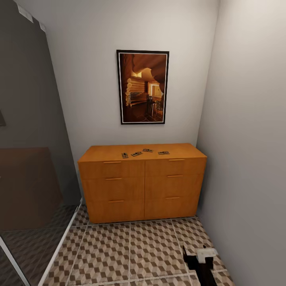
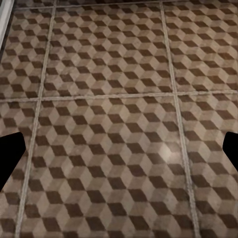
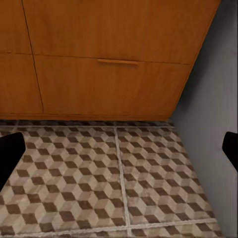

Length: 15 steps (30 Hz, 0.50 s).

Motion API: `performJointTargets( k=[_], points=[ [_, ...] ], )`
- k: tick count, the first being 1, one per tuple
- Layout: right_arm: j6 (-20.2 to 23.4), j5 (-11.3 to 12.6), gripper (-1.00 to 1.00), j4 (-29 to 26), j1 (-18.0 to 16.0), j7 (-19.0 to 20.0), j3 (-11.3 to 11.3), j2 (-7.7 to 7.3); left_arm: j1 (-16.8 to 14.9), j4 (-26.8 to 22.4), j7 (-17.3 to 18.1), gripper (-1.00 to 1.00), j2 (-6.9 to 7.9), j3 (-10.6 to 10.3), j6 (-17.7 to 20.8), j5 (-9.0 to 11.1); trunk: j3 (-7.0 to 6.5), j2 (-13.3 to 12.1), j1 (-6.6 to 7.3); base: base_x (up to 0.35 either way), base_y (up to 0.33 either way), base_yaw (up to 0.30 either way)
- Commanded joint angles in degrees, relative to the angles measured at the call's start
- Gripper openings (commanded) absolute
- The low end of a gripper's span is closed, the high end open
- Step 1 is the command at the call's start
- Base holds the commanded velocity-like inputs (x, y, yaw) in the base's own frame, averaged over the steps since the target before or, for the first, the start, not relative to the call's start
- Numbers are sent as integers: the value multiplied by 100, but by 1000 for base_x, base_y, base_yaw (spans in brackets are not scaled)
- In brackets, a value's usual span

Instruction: Take the four mousetraps from the cabinet in the bathroom and place them on the bathroom floor. Make sure all four end up on the same floor surface, and ensure that at least two of them are either under or directly next to the same bathroom sink.

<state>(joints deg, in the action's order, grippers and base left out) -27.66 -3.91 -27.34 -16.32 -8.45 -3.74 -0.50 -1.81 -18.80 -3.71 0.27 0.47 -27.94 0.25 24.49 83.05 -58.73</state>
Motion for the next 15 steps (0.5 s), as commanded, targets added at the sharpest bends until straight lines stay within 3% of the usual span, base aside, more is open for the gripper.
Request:
performJointTargets(
  k=[1, 5, 12, 15],
  points=[
    [264, -38, 100, -243, -3, -107, -31, -7, -4, 10, -7, 100, -1, 0, -18, 1, 7, 3, 0, 0, 0, 0],
    [1039, -39, 100, -1001, -3, -228, -31, -10, -4, 36, -2, 100, -1, -5, -18, 1, 7, 3, 0, 0, 0, 0],
    [2678, -50, 100, -3040, -4, -339, -29, -17, -4, 103, 9, 100, -5, -20, -28, -5, 7, 3, 0, 0, 0, 0],
    [3807, -56, 100, -4134, -23, -351, -24, -19, -4, 110, 10, 100, -8, -24, -32, -7, 7, 3, 0, 0, 0, 0]
  ],
)
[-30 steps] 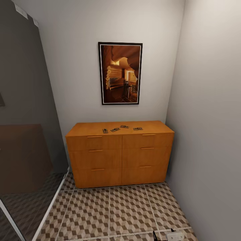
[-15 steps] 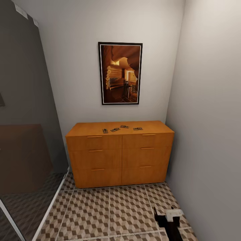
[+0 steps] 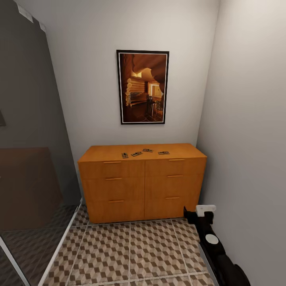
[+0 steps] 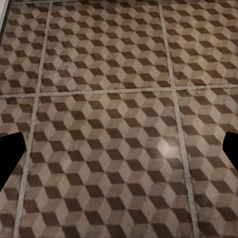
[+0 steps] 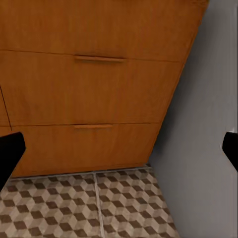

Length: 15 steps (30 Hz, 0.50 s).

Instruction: Take the four mousetraps from the cabinet in the bathroom and place them on the bathroom floor. Make sure all four end up on the same floor surface, and ensure that at least two of them are either under or directly next to the same bathroom sink.

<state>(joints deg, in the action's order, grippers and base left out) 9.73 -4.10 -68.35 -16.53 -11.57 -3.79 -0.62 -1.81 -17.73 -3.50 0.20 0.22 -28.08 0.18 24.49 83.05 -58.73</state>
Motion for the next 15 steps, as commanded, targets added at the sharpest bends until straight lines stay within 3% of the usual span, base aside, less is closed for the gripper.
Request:
performJointTargets(
  k=[1, 4, 7, 11, 15],
  points=[
    [304, -39, 100, -244, -16, -39, -19, -7, -4, 4, -11, 100, -1, 0, -17, 1, 7, 3, 0, 0, 0, 0],
    [1357, -43, 100, -1095, -259, -63, -19, -8, -4, 6, -11, 100, -2, -3, -20, 0, 7, 3, 0, 0, 0, 0],
    [1981, -47, 100, -1410, -663, -96, -23, -8, -4, 6, -11, 100, -7, -5, -21, 0, 7, 3, 0, 0, 0, 0],
    [2481, -51, 100, -1530, -1208, -135, -25, -7, -4, 8, -11, 100, -12, -10, -22, 0, 7, 3, 0, 0, 0, 0],
    [3380, -46, 100, -1460, -2354, -307, -24, -6, -4, 63, -10, 100, -14, -12, -22, 0, 7, 3, 0, 0, 0, 0]
  ],
)
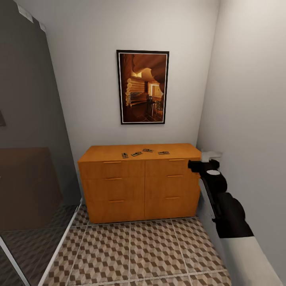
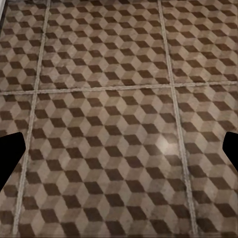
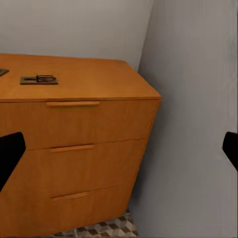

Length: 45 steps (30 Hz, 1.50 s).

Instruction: Take the four mousetraps from the cabinet in the bathroom and place them on the bathroom floor. Make sure all four end up on the same floor surface, and ensure that at least two of them are either under or directly next to the same bathroom sink.

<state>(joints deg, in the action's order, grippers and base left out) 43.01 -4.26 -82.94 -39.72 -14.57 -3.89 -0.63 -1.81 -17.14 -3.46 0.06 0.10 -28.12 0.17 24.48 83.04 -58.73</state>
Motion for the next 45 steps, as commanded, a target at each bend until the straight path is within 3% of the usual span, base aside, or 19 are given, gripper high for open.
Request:
performJointTargets(
  k=[1, 3, 5, 6, 8, 10, 13, 17, 23, 29, 31, 38, 45],
  points=[
    [175, -29, 100, 49, -219, -35, -14, -4, -4, 11, -13, 100, 0, -1, -18, 1, 8, 4, 0, 0, 0, 0],
    [382, -27, 100, 211, -611, -83, -15, 6, -4, 25, -12, 100, -2, -1, -18, 1, 8, 4, 0, 0, 0, 0],
    [580, -23, 100, 627, -1236, -125, -15, 16, -4, 42, -8, 100, -3, -1, -18, 1, 8, 4, 0, 0, 0, 0],
    [655, -20, 100, 1038, -1670, -141, -17, 25, -4, 50, -7, 100, -1, -1, -18, 1, 8, 4, 0, 0, 0, 0],
    [698, -16, 100, 1548, -2110, -151, -19, 36, -4, 69, -6, 100, -3, 1, -15, 4, 8, 4, 0, 0, 0, 0],
    [669, -9, 100, 3004, -3199, -157, -22, 85, -4, 175, -6, 100, -11, 10, -11, -1, 8, 4, 0, 0, 0, 0],
    [435, -5, 100, 4016, -3928, -153, -23, 177, -4, 222, -5, 100, -13, 11, -12, -5, 8, 4, 0, 0, 0, 0],
    [157, 7, 100, 4698, -4467, -113, -27, 306, -4, 244, -1, 100, -14, 9, -16, -13, 8, 4, 0, 0, 0, 0],
    [44, 11, 100, 4963, -4682, 172, -57, 534, -4, 254, 1, 100, -43, 3, -13, -20, 8, 4, 0, 0, 0, 0],
    [17, 5, 100, 5034, -4726, 1067, -73, 568, -4, 265, 3, 100, -117, -14, -12, -31, 8, 4, 0, 0, 0, 0],
    [12, -4, 100, 5064, -4732, 1536, -75, 557, -4, 269, 3, 100, -127, -16, -10, -31, 8, 4, 0, 0, 0, 0],
    [-2, -14, 100, 5111, -4730, 2380, -83, 398, -4, 272, 4, 100, -130, -18, -9, -28, 8, 4, 0, 0, 0, 0],
    [-20, -12, 100, 5162, -4718, 2606, -89, 257, -4, 284, 4, 100, -143, -19, -3, -34, 8, 4, 0, 0, 0, 0]
  ],
)
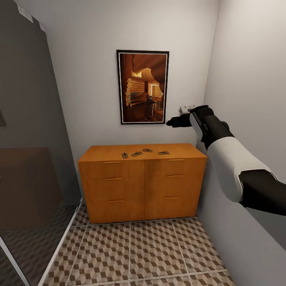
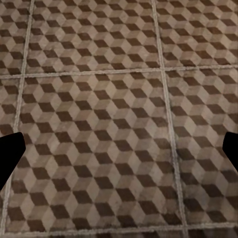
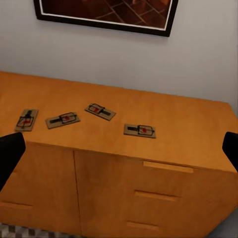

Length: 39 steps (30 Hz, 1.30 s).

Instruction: Take the four mousetraps from the cabinet in the bathroom and place them on the bathroom floor. Make sure all four end up on the same floor surface, and ensure that at least two of them are either under or directly next to the same bathroom sink.

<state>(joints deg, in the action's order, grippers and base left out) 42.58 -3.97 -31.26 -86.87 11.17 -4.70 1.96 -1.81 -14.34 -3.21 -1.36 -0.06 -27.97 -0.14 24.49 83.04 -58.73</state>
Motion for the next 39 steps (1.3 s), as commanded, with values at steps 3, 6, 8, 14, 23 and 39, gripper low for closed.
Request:
performJointTargets(
  k=[3, 6, 8, 14, 23, 39],
  points=[
    [19, -37, 100, 0, 0, 111, -11, -65, -4, 26, -22, 100, -3, -3, -17, -3, 7, 3, 0, 0, 0, 0],
    [16, -36, 100, 3, 1, 284, -12, -147, -4, 45, -22, 100, -3, -3, -16, -3, 7, 3, 0, 0, 0, 0],
    [15, -38, 100, 7, 2, 451, -13, -208, -4, 55, -22, 100, -7, -3, -16, -5, 7, 3, 0, 0, 0, 0],
    [14, -99, 100, 7, 3, 1071, -15, -403, -4, 68, -22, 100, -12, -3, -16, -11, 7, 3, 0, 0, 0, 0],
    [9, -575, 100, 14, 15, 1744, -36, -475, -4, 71, -22, 100, -13, -3, -16, -12, 7, 3, 0, 0, 0, 0],
    [-802, -1150, 100, 692, 190, 2454, -57, -487, -4, 71, -16, 100, -6, -10, -23, -28, 7, 3, 0, 0, 0, 0]
  ],
)
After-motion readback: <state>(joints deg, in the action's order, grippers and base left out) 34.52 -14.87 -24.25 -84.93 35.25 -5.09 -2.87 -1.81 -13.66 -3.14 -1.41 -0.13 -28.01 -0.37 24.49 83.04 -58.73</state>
